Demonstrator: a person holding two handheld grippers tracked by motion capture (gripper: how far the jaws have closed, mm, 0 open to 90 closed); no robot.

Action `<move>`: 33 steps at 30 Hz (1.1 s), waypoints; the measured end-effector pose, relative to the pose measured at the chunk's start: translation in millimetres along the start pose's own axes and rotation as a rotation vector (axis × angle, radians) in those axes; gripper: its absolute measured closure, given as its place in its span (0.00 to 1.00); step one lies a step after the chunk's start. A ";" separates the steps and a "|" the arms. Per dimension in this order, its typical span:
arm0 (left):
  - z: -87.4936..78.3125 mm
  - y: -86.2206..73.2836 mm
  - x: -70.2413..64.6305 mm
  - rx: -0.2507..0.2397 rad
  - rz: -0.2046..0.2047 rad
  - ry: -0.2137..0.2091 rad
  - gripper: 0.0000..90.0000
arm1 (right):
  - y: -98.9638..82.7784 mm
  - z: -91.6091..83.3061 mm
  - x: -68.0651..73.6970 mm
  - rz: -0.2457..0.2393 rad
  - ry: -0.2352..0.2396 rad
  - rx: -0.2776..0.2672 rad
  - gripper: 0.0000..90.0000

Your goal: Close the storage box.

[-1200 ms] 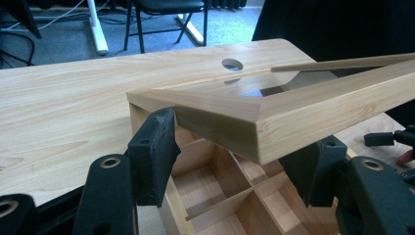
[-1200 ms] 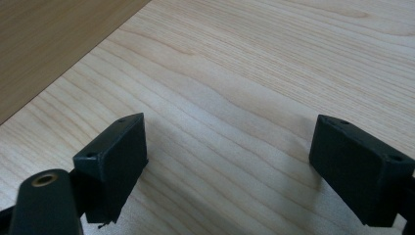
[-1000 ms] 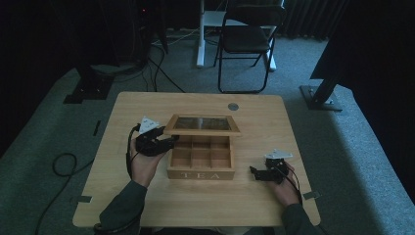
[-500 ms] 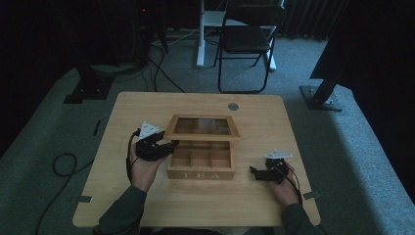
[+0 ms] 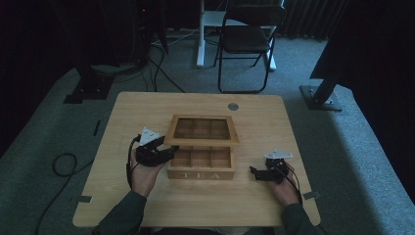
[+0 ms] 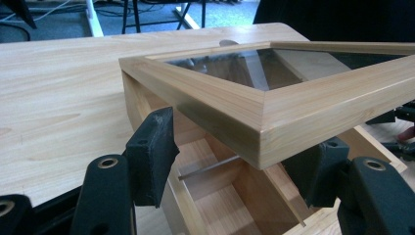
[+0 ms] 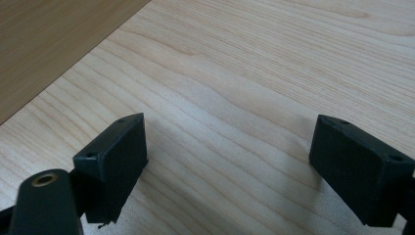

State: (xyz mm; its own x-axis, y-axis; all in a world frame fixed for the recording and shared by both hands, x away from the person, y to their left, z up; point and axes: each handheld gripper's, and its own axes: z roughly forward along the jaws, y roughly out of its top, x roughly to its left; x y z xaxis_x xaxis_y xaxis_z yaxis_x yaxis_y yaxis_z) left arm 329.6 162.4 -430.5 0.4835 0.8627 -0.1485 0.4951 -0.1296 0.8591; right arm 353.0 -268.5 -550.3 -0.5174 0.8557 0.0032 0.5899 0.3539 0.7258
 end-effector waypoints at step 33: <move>0.3 -44.9 -10.0 0.056 0.033 0.034 0.44 | -0.1 -0.1 0.0 -0.001 0.001 0.001 0.15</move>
State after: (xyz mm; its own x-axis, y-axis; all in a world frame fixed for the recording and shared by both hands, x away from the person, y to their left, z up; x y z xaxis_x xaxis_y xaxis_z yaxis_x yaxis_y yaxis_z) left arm 302.8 159.4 -467.7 0.4763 0.8733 -0.1028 0.5195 -0.1851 0.8342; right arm 352.9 -268.5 -550.3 -0.5183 0.8552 0.0034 0.5900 0.3546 0.7254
